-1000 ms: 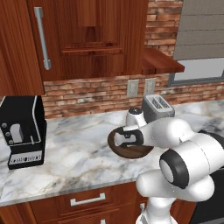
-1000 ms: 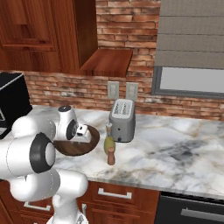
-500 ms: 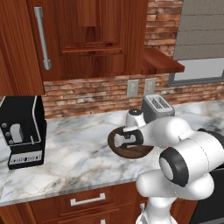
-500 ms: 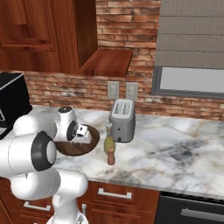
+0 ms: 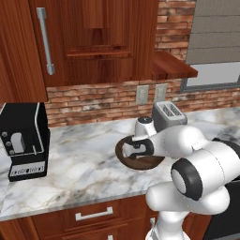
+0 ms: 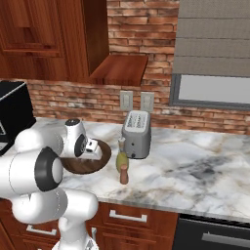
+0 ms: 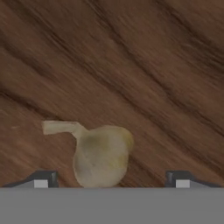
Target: Retrieve the bottle and the shaker from the cabinet and place them next to the mixing bowl on the counter. Then add garlic from the fridge to the mixing bowl.
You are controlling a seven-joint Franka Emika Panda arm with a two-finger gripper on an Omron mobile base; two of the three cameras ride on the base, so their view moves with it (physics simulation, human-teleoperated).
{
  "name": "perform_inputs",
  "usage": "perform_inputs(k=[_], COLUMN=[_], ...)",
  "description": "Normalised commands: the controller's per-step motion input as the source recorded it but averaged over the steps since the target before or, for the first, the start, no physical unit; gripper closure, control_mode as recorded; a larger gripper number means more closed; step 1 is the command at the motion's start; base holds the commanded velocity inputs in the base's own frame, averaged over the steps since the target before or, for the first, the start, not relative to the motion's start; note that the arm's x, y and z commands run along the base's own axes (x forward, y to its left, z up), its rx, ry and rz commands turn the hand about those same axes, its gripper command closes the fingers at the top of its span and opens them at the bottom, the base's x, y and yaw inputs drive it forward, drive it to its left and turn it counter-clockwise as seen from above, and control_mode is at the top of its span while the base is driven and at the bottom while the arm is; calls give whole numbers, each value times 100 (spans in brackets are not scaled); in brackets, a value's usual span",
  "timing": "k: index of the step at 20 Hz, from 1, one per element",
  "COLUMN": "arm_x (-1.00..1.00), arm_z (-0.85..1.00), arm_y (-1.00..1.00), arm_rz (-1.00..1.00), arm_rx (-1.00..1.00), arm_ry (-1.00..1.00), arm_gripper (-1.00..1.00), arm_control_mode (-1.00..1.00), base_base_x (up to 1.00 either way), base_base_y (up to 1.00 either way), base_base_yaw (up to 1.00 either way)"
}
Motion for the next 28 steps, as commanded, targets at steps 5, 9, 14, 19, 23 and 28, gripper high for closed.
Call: perform_inputs(k=[5, 9, 14, 19, 23, 28], arm_x=[-13, -33, -28, -31, -39, -64], arm_z=[39, 64, 80, 84, 80, 69], arm_y=[-10, -4, 0, 0, 0, -1], arm_rz=[0, 0, 0, 0, 0, 0], arm_rx=[0, 0, 0, 0, 0, 0], arm_ry=[0, 0, 0, 0, 0, -1], arm_gripper=[-100, -100, -100, -100, -100, -100], arm_control_mode=[-100, -100, -100, -100, -100, -100], base_base_x=[0, 0, 0, 0, 0, 0], base_base_y=[0, 0, 0, 0, 0, 0], base_base_yaw=[0, 0, 0, 0, 0, 0])
